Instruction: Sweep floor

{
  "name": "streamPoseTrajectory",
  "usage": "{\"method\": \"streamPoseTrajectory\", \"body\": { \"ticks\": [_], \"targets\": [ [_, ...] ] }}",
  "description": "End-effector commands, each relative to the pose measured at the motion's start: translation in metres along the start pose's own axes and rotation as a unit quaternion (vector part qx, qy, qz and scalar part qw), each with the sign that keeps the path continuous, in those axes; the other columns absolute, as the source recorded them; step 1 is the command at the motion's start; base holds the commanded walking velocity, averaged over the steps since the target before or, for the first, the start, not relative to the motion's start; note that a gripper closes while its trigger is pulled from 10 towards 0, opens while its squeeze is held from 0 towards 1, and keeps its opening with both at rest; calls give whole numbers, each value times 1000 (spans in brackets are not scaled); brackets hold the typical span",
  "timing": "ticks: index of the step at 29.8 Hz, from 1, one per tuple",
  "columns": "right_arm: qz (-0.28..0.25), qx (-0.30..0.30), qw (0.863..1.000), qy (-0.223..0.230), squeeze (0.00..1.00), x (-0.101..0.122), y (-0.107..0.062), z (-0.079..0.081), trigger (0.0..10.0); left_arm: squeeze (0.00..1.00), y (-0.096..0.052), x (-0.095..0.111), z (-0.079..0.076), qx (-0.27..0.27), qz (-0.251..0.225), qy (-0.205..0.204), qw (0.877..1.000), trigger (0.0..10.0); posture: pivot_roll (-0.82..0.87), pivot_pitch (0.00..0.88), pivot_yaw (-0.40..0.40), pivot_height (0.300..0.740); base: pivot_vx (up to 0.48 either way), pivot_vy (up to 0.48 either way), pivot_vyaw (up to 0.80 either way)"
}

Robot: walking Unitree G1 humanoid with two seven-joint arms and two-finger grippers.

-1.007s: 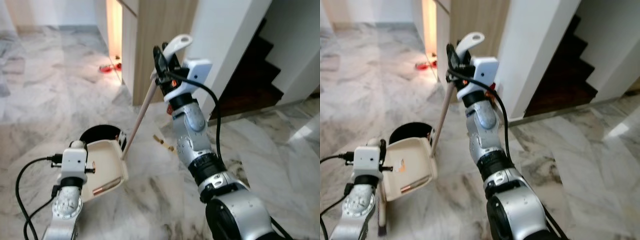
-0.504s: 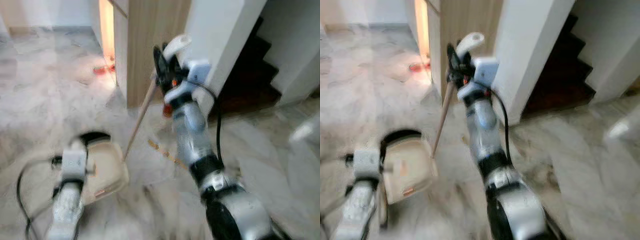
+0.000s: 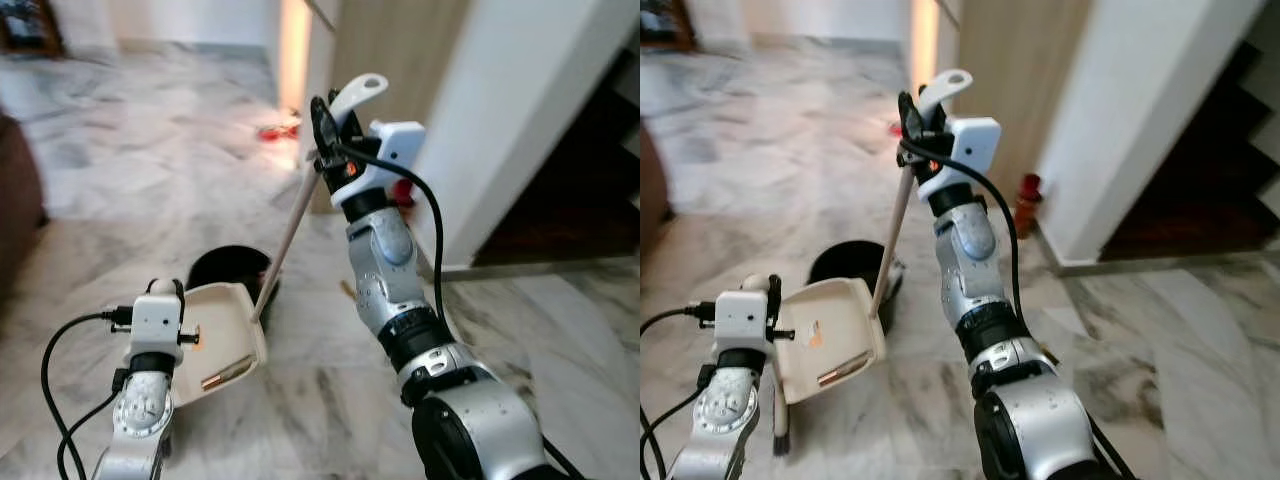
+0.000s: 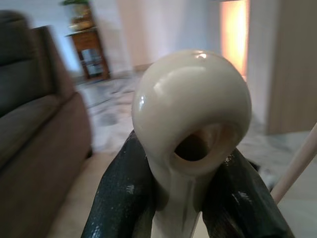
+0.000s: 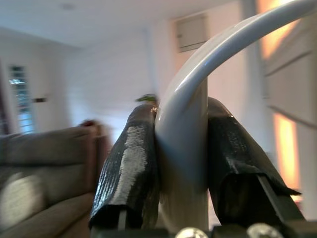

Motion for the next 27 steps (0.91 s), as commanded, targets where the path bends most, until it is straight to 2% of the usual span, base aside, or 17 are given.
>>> {"method": "streamPoseTrajectory", "body": {
  "ticks": [1, 18, 19, 22, 27],
  "targets": [
    [-34, 7, 999, 28, 0, 12, 9, 17, 10000, 0, 2, 14, -4, -6, -33, -2, 999, 10000, 193, 0, -122, 740, 0, 0, 800],
    [-34, 7, 999, 28, 0, 12, 9, 17, 10000, 0, 2, 14, -4, -6, -33, -2, 999, 10000, 193, 0, -122, 740, 0, 0, 800],
    [-31, -1, 999, 29, 0, 10, 9, 16, 10000, 0, 4, 15, -2, -14, -35, 4, 999, 10000, 186, 0, -48, 740, 0, 0, 0],
    [-29, -19, 999, 29, 0, 8, 7, 12, 10000, 0, 10, 19, -1, -33, -38, 17, 999, 10000, 176, 0, -29, 740, 0, 0, 0],
    [-28, -38, 999, 13, 0, 10, 5, -1, 10000, 0, 19, 24, -12, -57, -47, 14, 997, 10000, 130, 0, 14, 740, 0, 0, 0]
  ]
}}
Point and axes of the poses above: a point about 5 cm out from each wrist's last joint towards the gripper, its own y axis pointing out of the wrist towards the gripper, its own x axis along the axis of the wrist's last joint, z = x × y, the point moved 4 cm from there along y, pointing out of the wrist towards the gripper, and after that the axes turned 1 degree about y, right-handed, at the moved point
